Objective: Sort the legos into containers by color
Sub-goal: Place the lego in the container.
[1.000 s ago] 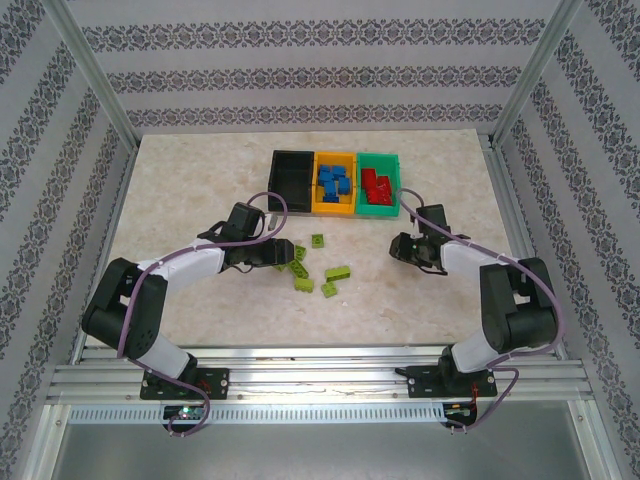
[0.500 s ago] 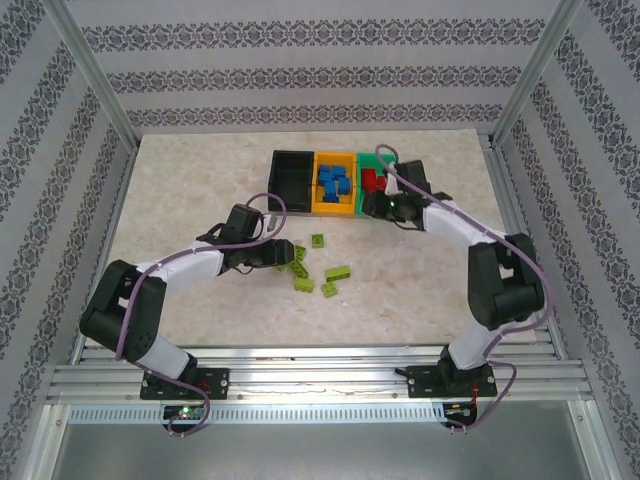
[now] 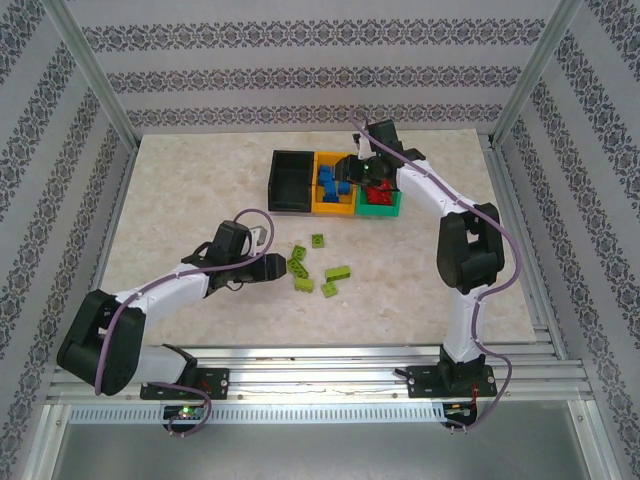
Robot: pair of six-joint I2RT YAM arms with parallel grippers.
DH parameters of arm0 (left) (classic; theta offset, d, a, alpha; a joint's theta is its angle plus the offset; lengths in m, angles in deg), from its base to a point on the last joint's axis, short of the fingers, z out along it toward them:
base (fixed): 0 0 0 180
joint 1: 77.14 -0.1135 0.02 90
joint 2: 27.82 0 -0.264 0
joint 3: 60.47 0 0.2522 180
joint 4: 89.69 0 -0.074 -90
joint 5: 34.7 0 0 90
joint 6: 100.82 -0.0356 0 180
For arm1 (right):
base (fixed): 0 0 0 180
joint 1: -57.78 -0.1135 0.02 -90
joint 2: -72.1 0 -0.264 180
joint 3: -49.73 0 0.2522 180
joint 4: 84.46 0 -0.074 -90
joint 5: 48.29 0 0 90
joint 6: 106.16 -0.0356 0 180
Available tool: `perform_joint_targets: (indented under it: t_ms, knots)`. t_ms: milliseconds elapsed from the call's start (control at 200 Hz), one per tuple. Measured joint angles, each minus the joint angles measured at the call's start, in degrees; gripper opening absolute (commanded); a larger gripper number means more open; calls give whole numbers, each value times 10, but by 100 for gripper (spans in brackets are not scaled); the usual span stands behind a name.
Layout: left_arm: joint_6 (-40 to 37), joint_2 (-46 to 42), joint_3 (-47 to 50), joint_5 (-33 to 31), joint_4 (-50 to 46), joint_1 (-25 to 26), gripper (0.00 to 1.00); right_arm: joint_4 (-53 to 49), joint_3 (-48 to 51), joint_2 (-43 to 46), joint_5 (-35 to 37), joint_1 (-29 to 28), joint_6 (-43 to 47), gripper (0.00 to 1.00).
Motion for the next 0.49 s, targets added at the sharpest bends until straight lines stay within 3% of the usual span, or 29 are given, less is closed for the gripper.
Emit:
perform_joint_targets:
  t_ms: [495]
  knots:
    - [4, 31, -14, 14, 10, -2, 66, -1, 101, 42, 2, 0, 19, 45]
